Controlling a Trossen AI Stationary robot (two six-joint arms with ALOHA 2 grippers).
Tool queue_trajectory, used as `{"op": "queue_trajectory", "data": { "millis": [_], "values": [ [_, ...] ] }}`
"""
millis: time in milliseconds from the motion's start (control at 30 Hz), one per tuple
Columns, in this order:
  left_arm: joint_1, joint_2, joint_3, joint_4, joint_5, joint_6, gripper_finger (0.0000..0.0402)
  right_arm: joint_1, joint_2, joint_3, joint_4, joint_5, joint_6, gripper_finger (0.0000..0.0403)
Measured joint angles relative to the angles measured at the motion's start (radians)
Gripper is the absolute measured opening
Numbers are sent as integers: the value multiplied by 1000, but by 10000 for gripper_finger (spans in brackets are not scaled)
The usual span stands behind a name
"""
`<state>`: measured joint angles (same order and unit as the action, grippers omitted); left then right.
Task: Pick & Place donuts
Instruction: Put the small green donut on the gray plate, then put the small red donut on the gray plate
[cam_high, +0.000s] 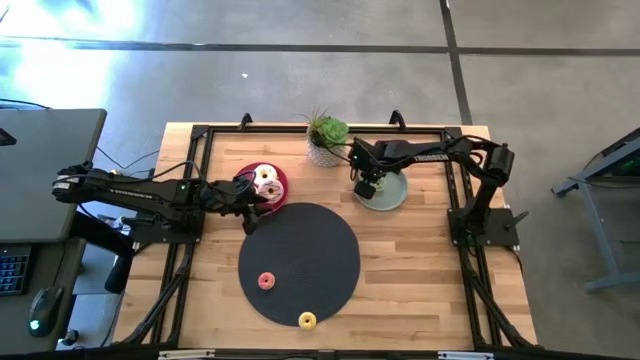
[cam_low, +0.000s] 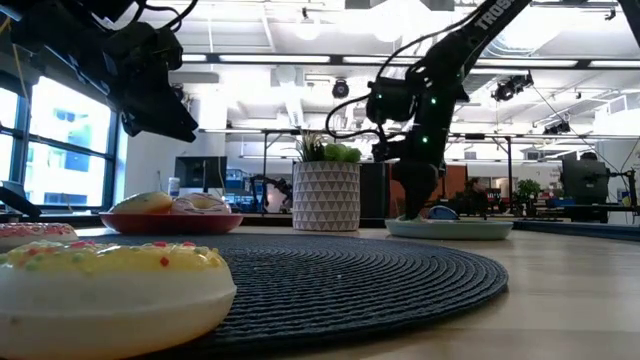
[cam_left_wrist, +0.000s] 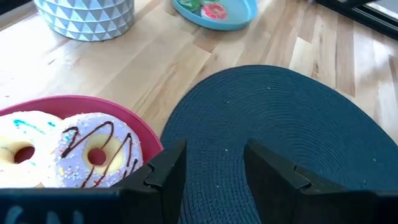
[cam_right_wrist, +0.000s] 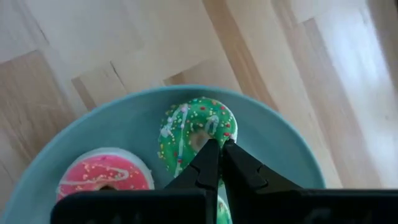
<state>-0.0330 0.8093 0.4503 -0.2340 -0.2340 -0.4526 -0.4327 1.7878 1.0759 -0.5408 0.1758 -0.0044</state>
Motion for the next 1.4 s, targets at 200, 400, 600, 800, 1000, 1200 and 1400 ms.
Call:
{"op": "queue_trajectory", "data": {
  "millis": [200, 400, 600, 800, 1000, 1200, 1400],
  "values": [
    [0, 0, 0, 0, 47, -47, 154, 1, 0, -12, -18, 9, -30, 50],
    [0, 0, 0, 0, 125, -60, 154, 8, 0, -12, -18, 14, -20, 119],
    [0, 0, 0, 0, 241, -71, 154, 58, -36, -12, -39, 24, -20, 167],
    [0, 33, 0, 1, 315, -71, 154, 154, -142, -11, -40, 115, 6, 178],
    [-11, 141, 0, 25, 436, -41, 154, 264, -238, -11, 13, -2, 76, 178],
    [-165, 300, 0, 255, 529, 57, 154, 392, -234, -10, 147, -56, 71, 178],
    [-323, 439, 48, 290, 443, 107, 154, 497, -202, -10, 329, -195, 53, 178]
  ]
}}
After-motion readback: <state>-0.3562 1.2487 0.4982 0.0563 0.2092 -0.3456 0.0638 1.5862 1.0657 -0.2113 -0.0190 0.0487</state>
